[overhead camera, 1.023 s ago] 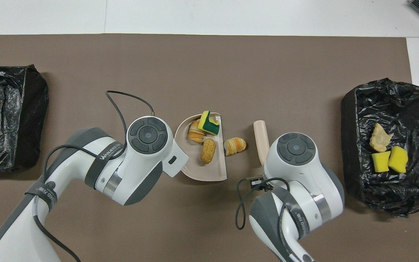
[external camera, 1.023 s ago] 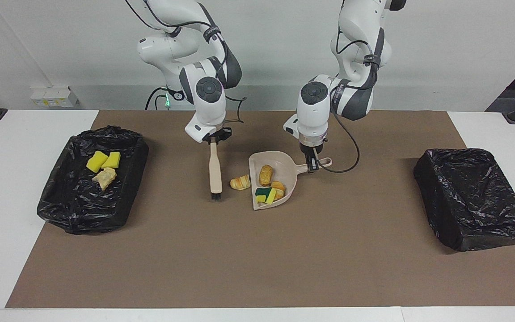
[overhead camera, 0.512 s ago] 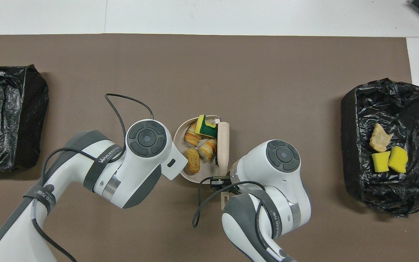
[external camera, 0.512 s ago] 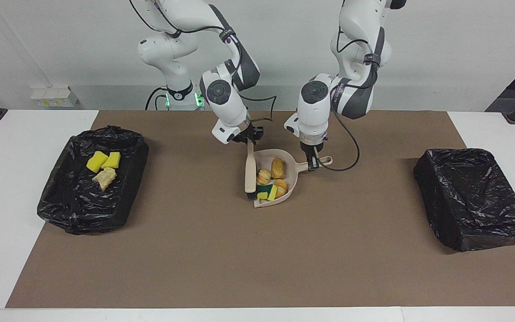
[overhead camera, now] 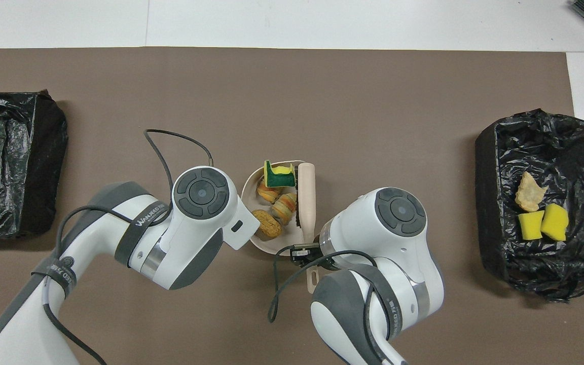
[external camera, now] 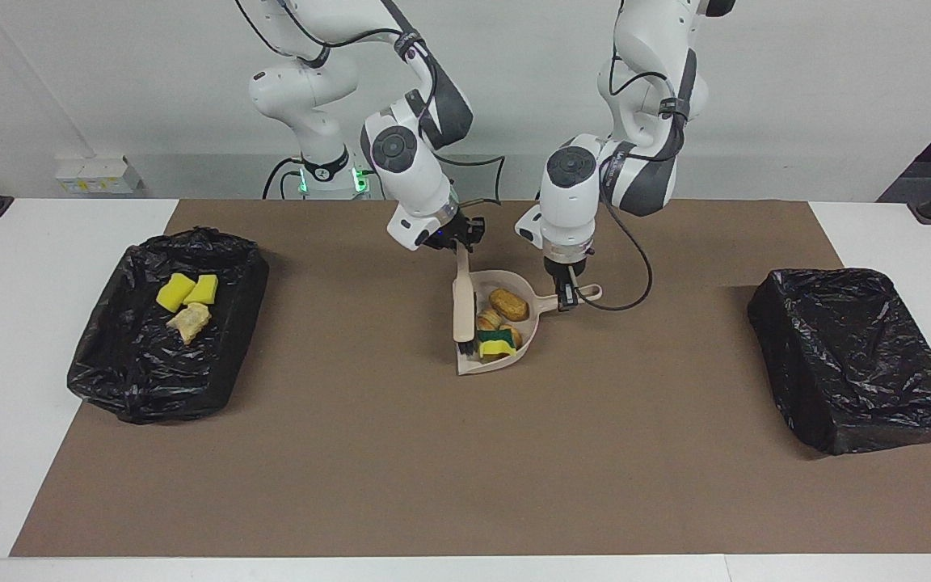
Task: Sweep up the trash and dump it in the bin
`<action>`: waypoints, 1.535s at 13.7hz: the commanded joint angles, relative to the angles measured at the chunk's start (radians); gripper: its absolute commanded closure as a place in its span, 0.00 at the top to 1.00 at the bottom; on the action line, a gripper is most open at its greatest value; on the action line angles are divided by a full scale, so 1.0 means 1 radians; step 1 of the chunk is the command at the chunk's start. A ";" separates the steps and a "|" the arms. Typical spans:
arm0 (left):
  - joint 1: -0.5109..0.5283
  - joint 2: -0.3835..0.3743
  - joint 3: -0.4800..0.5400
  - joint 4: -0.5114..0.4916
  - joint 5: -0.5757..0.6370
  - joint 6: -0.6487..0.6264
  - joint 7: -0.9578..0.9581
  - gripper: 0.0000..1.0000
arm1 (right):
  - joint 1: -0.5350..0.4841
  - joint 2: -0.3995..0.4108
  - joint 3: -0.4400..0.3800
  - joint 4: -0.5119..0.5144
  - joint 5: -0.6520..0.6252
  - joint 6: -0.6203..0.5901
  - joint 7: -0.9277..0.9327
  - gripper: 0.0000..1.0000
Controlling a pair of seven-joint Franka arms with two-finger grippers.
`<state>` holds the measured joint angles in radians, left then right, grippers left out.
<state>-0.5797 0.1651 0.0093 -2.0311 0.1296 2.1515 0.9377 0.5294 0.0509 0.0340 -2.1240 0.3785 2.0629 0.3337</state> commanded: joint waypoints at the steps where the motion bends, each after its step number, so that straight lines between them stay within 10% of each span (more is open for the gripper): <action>1: 0.020 -0.022 0.001 -0.037 -0.008 0.050 0.012 0.00 | -0.011 -0.019 0.001 0.002 -0.134 -0.082 -0.033 0.00; 15: 0.236 -0.104 0.001 -0.002 -0.130 0.044 0.370 0.00 | -0.212 -0.111 -0.006 0.176 -0.363 -0.510 -0.143 0.00; 21: 0.498 -0.111 0.008 0.164 -0.160 -0.105 0.585 0.00 | -0.207 -0.241 -0.005 -0.026 -0.244 -0.500 -0.107 0.00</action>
<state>-0.1448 0.0609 0.0262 -1.9180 -0.0075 2.0963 1.4747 0.3247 -0.0946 0.0221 -2.0215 0.0795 1.5173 0.2102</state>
